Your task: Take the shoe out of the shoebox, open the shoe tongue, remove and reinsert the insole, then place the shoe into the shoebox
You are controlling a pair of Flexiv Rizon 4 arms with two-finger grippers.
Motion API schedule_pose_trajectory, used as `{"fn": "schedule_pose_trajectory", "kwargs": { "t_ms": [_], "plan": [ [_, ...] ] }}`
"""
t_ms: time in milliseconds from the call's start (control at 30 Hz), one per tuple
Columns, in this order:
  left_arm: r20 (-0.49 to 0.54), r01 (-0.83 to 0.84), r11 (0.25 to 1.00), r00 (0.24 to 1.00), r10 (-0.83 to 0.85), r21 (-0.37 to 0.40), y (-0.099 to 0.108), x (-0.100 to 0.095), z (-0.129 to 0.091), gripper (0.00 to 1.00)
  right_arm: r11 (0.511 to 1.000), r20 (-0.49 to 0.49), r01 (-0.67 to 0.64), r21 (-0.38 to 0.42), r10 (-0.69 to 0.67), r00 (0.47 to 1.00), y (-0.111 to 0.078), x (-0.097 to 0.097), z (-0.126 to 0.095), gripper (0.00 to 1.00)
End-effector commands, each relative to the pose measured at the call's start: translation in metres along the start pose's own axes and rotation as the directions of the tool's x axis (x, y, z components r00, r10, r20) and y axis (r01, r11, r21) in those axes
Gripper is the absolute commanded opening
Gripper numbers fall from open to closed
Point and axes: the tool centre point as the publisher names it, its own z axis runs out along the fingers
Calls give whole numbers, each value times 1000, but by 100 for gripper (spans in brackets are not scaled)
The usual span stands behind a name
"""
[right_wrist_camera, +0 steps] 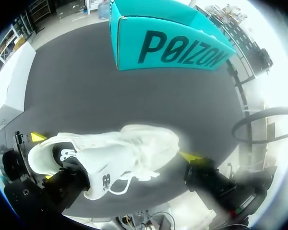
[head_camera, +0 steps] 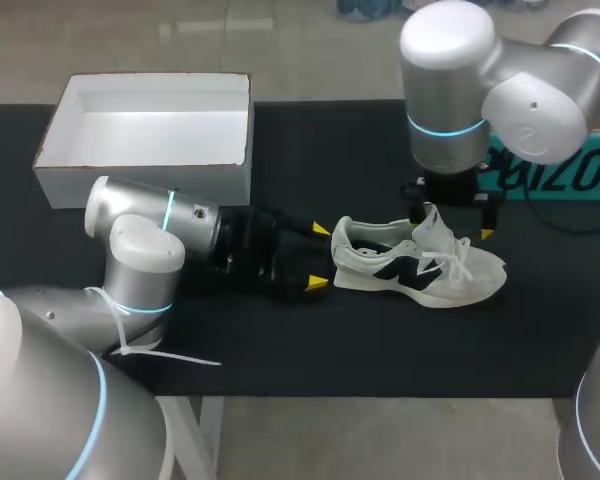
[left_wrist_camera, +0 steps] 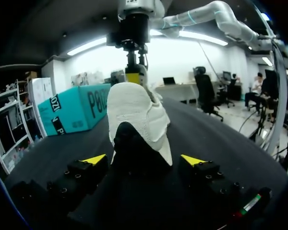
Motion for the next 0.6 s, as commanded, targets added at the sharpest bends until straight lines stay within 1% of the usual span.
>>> {"fn": "schedule_pose_trajectory", "kwargs": {
  "t_ms": [33,167,333,600],
  "plan": [
    [-28,5,1000,1000,-6,-11,4,-8,5,100,1000,-10,-2,0,2,1000,-2,-7,3,100],
    [-38,13,1000,999,-13,2,5,-11,11,100,1000,-9,-4,6,4,1000,-4,-9,6,100],
    [-48,11,1000,999,-11,-1,3,-10,19,100,1000,-11,-9,11,9,1000,-5,-14,7,100],
    [-81,18,1000,997,-19,-10,2,0,32,100,1000,-18,-19,15,19,1000,-5,-18,10,100]
  ]
}}
